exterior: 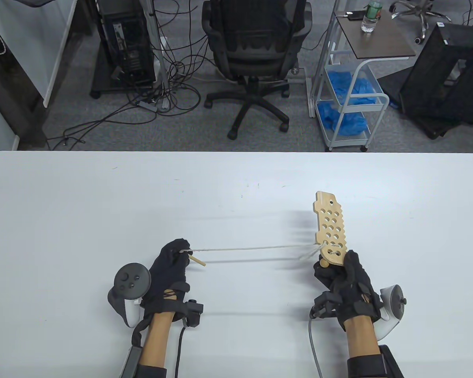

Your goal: Remove rope from all holes on crocodile lacing toy

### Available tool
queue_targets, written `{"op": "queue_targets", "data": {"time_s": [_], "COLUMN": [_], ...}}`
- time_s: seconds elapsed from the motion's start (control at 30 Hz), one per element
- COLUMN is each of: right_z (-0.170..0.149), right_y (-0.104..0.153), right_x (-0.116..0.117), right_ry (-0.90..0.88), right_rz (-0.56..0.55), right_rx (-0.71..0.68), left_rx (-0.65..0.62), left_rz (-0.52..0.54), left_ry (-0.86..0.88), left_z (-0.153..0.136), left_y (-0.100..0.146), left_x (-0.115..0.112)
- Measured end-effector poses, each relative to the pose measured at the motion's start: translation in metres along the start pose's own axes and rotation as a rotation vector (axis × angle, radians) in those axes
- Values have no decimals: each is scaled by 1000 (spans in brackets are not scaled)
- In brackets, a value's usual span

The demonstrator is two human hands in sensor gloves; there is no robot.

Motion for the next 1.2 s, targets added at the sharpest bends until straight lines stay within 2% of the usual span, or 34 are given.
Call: {"op": "queue_targets", "data": {"time_s": [1.2], "right_z": [3], "right_y": [-5], "right_x": [-18], "right_ry": [-212], "right_rz": [-53], "right_rx": [18], "left_rx": [102], "left_rz": [101], "left_ry": [195], "left_z": [-20], "left_y": [0], "left_x": [20]}}
Point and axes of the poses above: the tracker on the back of each hand, its own z axis roughly to the thumb side, its own y axis roughly from the fingertips to the wrist, x = y × z, the point moved 1 cm from there along -y, roughly from the wrist to the fingertips, and after that the axes turned 5 degrees about -x, right-handed, at the moved point
